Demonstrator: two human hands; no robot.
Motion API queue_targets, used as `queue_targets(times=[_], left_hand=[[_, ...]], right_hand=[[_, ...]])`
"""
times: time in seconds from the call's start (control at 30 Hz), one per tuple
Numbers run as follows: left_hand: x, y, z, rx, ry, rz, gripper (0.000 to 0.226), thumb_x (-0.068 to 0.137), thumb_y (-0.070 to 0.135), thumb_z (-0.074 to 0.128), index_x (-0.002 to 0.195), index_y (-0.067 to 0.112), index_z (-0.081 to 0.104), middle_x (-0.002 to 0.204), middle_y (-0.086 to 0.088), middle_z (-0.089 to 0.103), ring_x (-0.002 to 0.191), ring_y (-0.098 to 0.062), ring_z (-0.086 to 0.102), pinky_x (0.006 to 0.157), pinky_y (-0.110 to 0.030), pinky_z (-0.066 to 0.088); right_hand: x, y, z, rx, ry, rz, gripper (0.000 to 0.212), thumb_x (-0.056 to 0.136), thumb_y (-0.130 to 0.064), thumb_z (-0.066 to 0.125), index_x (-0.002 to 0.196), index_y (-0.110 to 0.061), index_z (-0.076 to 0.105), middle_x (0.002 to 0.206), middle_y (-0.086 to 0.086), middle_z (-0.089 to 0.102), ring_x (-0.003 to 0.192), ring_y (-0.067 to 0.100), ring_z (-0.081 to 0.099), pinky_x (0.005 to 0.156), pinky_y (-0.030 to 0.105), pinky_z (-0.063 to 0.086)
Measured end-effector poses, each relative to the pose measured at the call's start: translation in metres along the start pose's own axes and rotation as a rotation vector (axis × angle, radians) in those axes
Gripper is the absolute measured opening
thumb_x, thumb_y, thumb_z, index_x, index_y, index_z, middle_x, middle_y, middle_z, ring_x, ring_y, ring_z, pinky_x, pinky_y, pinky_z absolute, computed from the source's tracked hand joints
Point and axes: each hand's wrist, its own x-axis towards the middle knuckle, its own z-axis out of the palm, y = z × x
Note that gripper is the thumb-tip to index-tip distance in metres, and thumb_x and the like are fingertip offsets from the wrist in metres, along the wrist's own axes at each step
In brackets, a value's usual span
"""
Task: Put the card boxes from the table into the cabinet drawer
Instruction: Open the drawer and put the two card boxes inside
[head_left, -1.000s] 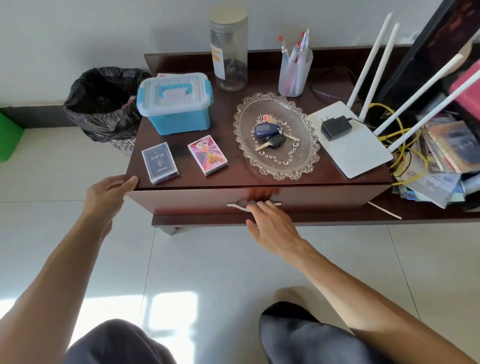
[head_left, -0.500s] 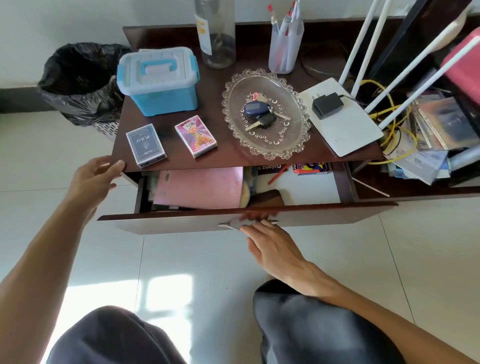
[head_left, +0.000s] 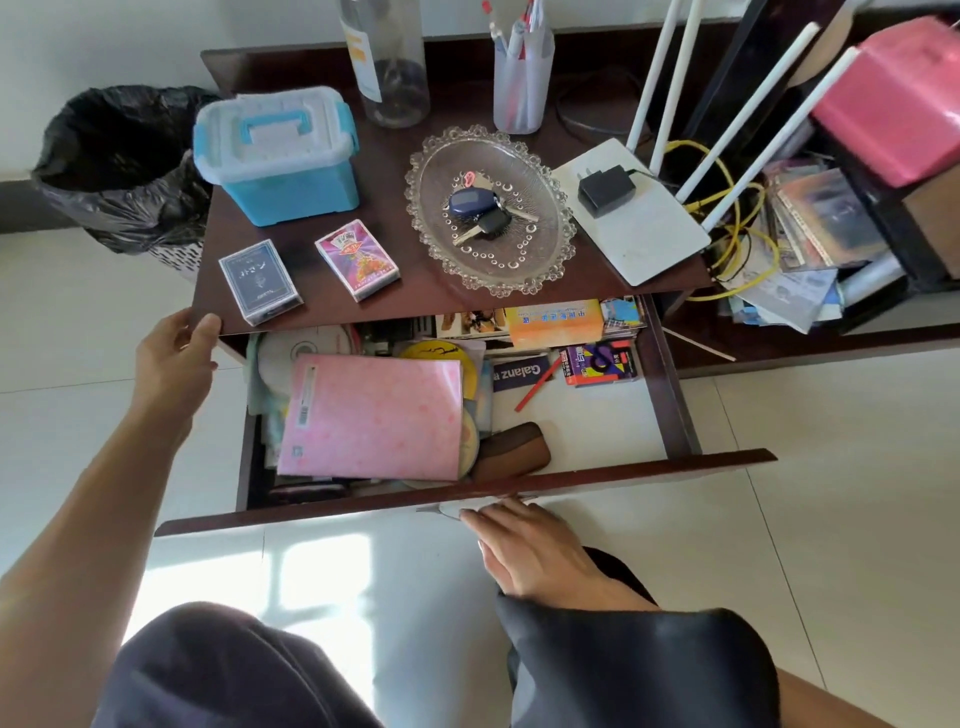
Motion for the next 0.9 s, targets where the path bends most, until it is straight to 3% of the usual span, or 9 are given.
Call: queue_targets(times=[0.13,0.23,0.3,0.33,0.4,0.5,0.67,0.77,0.9], left_hand=[[-0.002,0.002,0.000,0.003,0.014,-0.014,0.050,0.089,0.043,0.056,0.131,0.015,0.059,0.109,-0.002,0.064,0.095,-0.016,0.057,0.077,-0.035,0.050],[-0.002,0.002,0.002,-0.002,0.019,-0.010,0.051,0.089,0.042,0.056,0.132,0.015,0.059,0.110,-0.002,0.064,0.096,-0.016,0.058,0.078,-0.036,0.050],[-0.003,0.002,0.002,-0.007,0.025,-0.007,0.050,0.091,0.041,0.055,0.132,0.014,0.059,0.112,-0.003,0.065,0.098,-0.016,0.059,0.081,-0.038,0.050],[-0.004,0.003,0.002,-0.004,0.026,-0.008,0.049,0.091,0.041,0.055,0.132,0.013,0.058,0.115,-0.004,0.066,0.099,-0.016,0.059,0.083,-0.039,0.051],[-0.008,0.006,0.003,-0.002,0.032,-0.019,0.048,0.093,0.038,0.057,0.132,0.011,0.057,0.119,-0.007,0.066,0.101,-0.017,0.060,0.091,-0.041,0.051],[-0.016,0.015,0.003,0.030,0.087,-0.040,0.048,0.092,0.036,0.061,0.130,0.008,0.059,0.122,-0.010,0.067,0.101,-0.016,0.061,0.094,-0.037,0.050],[-0.039,0.047,0.002,0.204,0.317,0.114,0.050,0.086,0.047,0.061,0.127,0.019,0.055,0.128,-0.007,0.058,0.090,-0.013,0.063,0.081,-0.034,0.052],[-0.043,0.072,0.005,0.356,0.202,0.127,0.060,0.083,0.052,0.063,0.135,0.029,0.044,0.130,-0.009,0.051,0.089,-0.010,0.057,0.081,-0.031,0.047],[-0.031,0.095,0.022,0.632,-0.007,0.014,0.080,0.077,0.070,0.053,0.145,0.040,0.023,0.141,-0.019,0.043,0.123,-0.038,0.052,0.098,-0.051,0.045]], right_hand=[[-0.008,-0.003,0.002,-0.017,0.053,-0.015,0.043,0.074,-0.018,0.069,0.117,-0.021,0.071,0.098,-0.007,0.074,0.094,0.014,0.068,0.069,0.031,0.059],[-0.004,0.001,-0.007,-0.002,-0.085,0.000,0.048,0.083,-0.024,0.066,0.131,-0.020,0.065,0.117,-0.005,0.072,0.108,0.016,0.065,0.085,0.030,0.056],[-0.003,0.001,-0.029,0.252,-0.316,0.126,0.054,0.094,-0.036,0.054,0.147,-0.026,0.052,0.145,-0.012,0.058,0.132,0.008,0.052,0.108,0.031,0.043],[-0.003,0.001,-0.043,0.426,-0.407,0.206,0.055,0.096,-0.041,0.053,0.149,-0.030,0.050,0.146,-0.020,0.055,0.131,0.000,0.051,0.109,0.026,0.041],[-0.001,0.002,-0.075,0.798,-0.545,0.329,0.049,0.096,-0.042,0.059,0.145,-0.036,0.055,0.128,-0.033,0.062,0.112,-0.014,0.060,0.093,0.007,0.045],[0.016,0.000,-0.128,1.083,-0.597,0.316,0.033,0.093,-0.046,0.064,0.126,-0.045,0.066,0.121,-0.016,0.072,0.113,-0.002,0.066,0.089,0.015,0.050],[0.095,0.001,-0.180,0.810,-0.293,0.215,0.027,0.088,-0.052,0.063,0.114,-0.045,0.068,0.092,-0.010,0.072,0.078,0.006,0.070,0.067,0.022,0.052],[0.153,-0.002,-0.182,0.508,-0.085,0.186,0.030,0.087,-0.053,0.063,0.114,-0.043,0.066,0.079,-0.010,0.066,0.071,0.004,0.064,0.064,0.028,0.048],[0.222,-0.017,-0.176,0.139,0.063,0.111,0.048,0.089,-0.057,0.057,0.129,-0.030,0.055,0.089,-0.008,0.057,0.093,0.023,0.062,0.068,0.034,0.037]])
